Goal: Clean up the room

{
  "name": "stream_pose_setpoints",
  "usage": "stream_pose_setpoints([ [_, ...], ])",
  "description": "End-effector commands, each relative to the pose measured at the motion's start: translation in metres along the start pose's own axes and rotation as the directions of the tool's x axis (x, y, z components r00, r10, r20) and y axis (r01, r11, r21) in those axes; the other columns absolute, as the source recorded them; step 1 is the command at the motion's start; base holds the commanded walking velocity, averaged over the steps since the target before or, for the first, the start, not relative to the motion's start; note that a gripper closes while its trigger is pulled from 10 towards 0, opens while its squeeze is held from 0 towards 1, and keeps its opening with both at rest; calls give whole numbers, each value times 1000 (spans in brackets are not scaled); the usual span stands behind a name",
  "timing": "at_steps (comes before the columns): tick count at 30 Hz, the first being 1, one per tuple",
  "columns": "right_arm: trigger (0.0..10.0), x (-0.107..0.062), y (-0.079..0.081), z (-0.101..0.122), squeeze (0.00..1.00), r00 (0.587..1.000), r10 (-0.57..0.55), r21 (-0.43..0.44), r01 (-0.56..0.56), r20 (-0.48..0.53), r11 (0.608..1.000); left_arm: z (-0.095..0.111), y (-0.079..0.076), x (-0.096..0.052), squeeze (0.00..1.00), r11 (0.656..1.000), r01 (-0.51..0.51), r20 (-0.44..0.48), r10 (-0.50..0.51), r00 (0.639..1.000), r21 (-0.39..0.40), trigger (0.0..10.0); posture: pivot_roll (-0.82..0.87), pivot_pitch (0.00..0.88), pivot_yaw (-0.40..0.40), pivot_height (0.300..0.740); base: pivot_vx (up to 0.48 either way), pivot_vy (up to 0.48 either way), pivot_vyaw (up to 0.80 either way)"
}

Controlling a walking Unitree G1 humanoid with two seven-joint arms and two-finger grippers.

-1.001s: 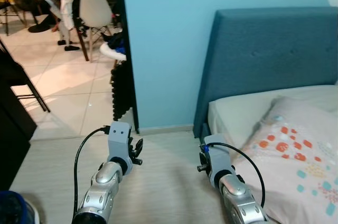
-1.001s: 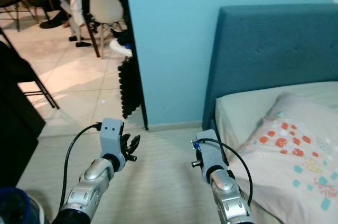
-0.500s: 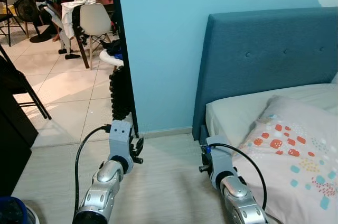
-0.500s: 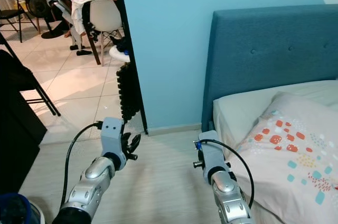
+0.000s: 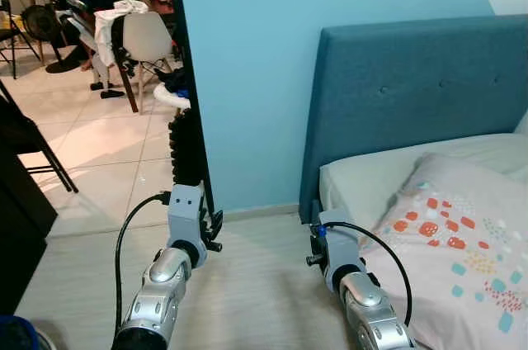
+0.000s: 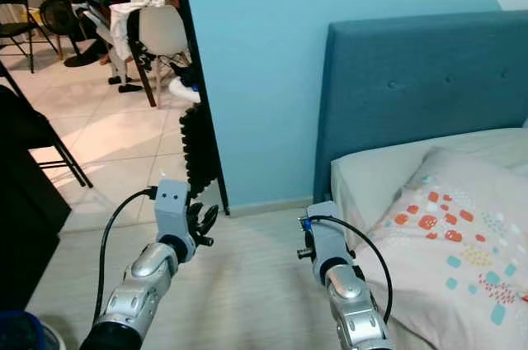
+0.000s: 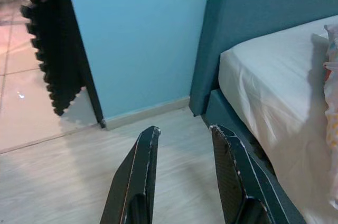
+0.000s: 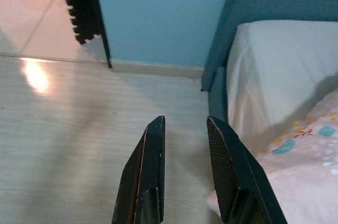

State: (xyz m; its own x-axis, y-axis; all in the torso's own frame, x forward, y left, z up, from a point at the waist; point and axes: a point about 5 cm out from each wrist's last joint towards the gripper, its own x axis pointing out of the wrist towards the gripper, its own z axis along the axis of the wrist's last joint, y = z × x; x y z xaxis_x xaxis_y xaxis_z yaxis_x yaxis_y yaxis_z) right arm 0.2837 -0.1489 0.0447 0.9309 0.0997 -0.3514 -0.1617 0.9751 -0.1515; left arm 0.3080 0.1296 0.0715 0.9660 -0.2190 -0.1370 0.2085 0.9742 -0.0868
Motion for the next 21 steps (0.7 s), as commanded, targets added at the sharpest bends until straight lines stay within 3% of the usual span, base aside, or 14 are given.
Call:
stream_pose_setpoints([
  [1, 10000, 2, 1, 1, 0, 1000, 4, 19, -4, 8, 1000, 3, 4, 0, 0, 1000, -17, 18, 17, 1000, -7, 10000, -19, 0, 7, 740, 398, 0, 0],
  [16, 10000, 4, 0, 3, 0, 1000, 1, 27, -2, 20, 1000, 2, 4, -1, 0, 1000, -21, 22, 21, 1000, -6, 10000, -18, 0, 8, 740, 398, 0, 0],
  [21, 10000, 3, -1, 4, 0, 1000, -5, 51, 4, 27, 999, 3, 4, 1, 0, 1000, -21, 25, 21, 999, -4, 10000, -22, 0, 15, 740, 397, 0, -769],
])
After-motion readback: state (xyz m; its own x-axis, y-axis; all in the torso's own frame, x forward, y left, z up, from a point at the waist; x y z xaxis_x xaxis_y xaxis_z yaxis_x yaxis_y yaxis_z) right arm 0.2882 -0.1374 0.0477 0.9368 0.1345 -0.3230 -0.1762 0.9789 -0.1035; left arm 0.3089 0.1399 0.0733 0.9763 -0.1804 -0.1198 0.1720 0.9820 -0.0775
